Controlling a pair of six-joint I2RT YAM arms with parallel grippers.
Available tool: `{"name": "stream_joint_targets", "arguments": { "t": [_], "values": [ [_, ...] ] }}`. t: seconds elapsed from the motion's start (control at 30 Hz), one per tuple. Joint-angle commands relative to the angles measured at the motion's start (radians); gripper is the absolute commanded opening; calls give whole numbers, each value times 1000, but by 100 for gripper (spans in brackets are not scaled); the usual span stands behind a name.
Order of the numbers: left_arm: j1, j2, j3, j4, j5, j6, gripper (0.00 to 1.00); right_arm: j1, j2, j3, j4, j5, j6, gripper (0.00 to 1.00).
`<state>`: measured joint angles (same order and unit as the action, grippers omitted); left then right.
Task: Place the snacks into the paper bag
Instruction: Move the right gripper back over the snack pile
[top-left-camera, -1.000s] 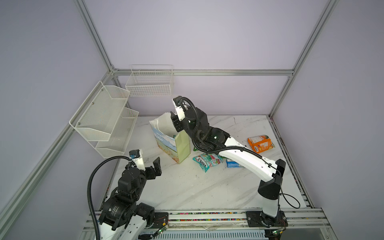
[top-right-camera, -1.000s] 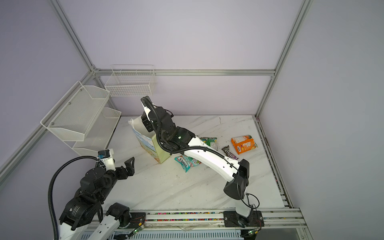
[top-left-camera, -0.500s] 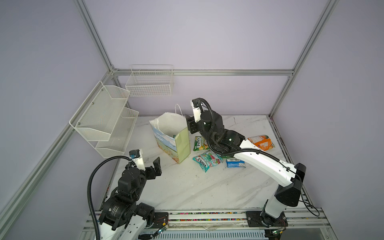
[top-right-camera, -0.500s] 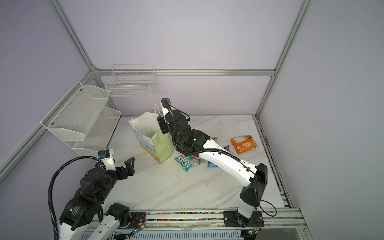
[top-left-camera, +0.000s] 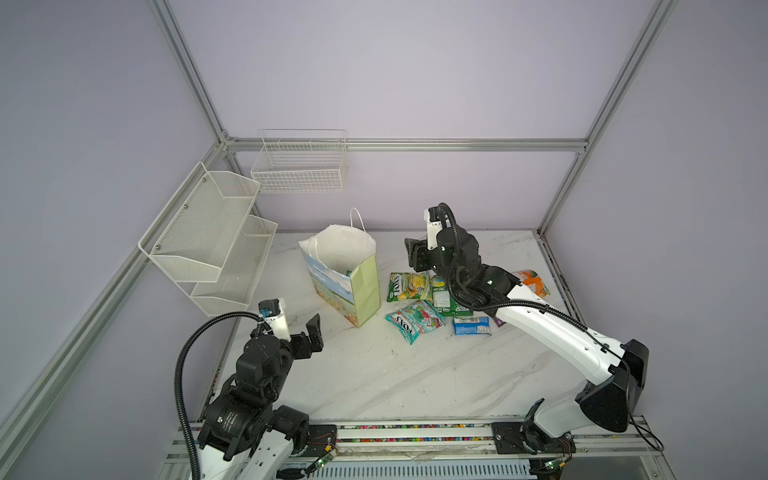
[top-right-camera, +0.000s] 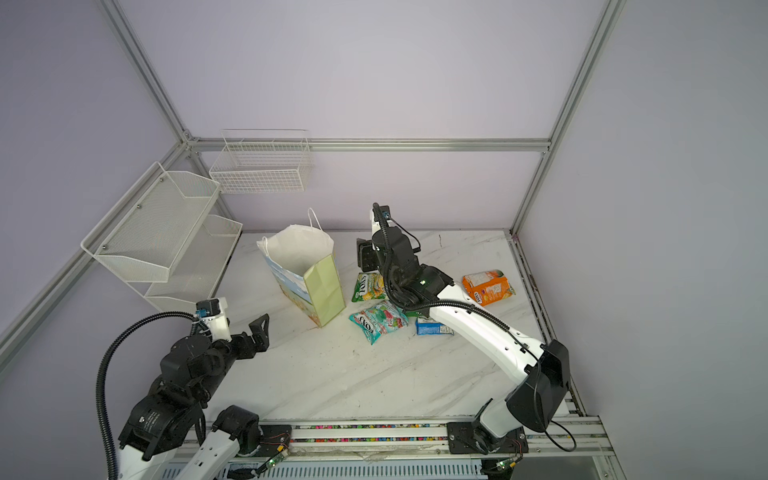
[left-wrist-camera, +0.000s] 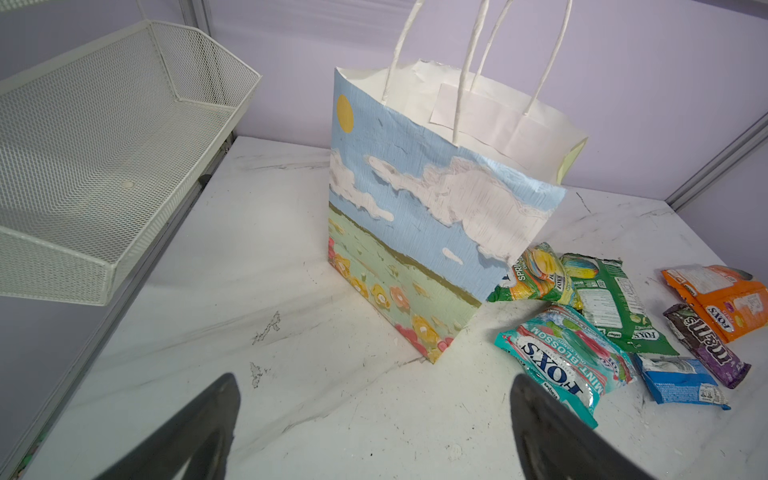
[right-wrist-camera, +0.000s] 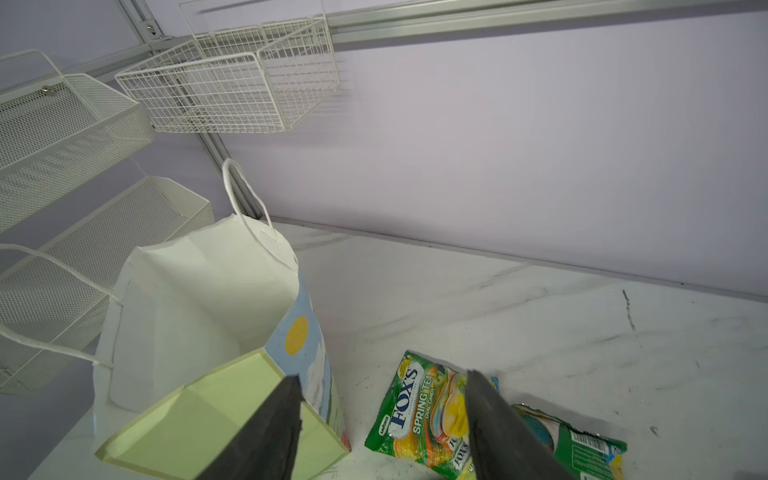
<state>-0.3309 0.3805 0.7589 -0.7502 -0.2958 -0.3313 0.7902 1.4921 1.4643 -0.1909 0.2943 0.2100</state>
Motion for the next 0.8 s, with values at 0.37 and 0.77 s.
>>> {"name": "stream_joint_targets", "arguments": {
  "t": [0.37,0.77],
  "values": [
    [-4,6,-11,20,7,-7,100,-103,-108,-230,42,-156,183,68],
    [-6,8,-10,20,9,-6,100,-186,-152,-459,115,-318,303,69]
  ]
}}
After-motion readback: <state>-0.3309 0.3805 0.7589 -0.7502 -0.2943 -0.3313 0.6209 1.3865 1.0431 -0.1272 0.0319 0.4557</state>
